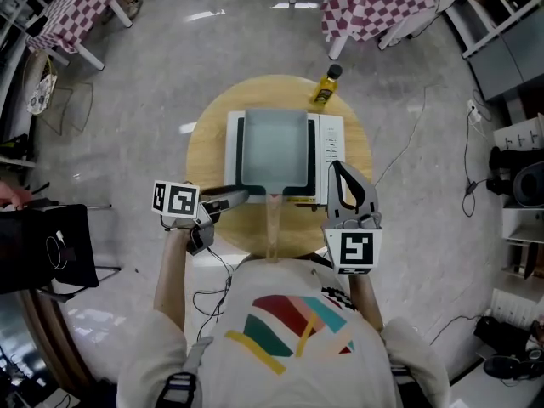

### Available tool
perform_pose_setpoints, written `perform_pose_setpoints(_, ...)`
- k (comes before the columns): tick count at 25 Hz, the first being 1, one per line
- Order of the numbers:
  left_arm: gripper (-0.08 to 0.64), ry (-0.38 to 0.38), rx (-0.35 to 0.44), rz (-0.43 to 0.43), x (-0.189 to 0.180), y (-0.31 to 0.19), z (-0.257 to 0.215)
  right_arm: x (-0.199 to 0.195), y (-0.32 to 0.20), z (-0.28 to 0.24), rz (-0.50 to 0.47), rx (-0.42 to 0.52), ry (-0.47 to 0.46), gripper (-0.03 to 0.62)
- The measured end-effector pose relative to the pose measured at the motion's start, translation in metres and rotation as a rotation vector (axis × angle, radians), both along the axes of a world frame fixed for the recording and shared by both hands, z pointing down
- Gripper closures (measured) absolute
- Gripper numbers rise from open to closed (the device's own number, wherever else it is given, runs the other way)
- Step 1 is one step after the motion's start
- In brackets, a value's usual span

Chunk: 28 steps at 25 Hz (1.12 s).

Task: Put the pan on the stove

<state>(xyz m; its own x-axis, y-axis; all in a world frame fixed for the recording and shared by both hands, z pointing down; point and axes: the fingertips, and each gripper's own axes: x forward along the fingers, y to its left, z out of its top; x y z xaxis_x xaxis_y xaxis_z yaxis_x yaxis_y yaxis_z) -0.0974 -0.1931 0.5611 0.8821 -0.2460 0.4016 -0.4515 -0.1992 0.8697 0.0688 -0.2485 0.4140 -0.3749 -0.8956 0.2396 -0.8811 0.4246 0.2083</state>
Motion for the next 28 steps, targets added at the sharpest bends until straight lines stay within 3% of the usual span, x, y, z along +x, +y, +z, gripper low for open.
perform_pose_setpoints(3,0.299,-0.059,0.102,-0.065,-0.017,-0.028,-0.026,-0.004,-0.004,-0.01,-0.014,0.034,0.005,0.594)
perform_pose_setpoints(7,0.388,-0.051,0.252,-0.297,-0.043,-0.077,-0.074,-0.01,-0.008,-0.027,-0.023,0.069,0.01,0.594)
perform_pose_setpoints(10,0.427,-0.186,0.447,-0.399,-0.057,-0.096,-0.114,-0.017,-0.008,-0.045,-0.027,0.109,-0.023,0.594)
perform_pose_setpoints(13,0.448,-0.323,0.634,-0.427,-0.054,-0.101,-0.158,-0.023,-0.008,-0.061,-0.042,0.143,-0.038,0.594)
perform_pose_setpoints(21,0.488,-0.53,1.06,-0.464,-0.014,-0.083,-0.248,-0.042,-0.003,-0.084,-0.082,0.184,-0.072,0.594)
perform_pose_setpoints(25,0.503,-0.592,1.223,-0.47,0.008,-0.068,-0.273,-0.052,0.001,-0.09,-0.101,0.191,-0.099,0.594)
perform_pose_setpoints(28,0.537,-0.628,1.295,-0.452,0.024,-0.061,-0.271,-0.059,0.005,-0.092,-0.119,0.194,-0.117,0.594)
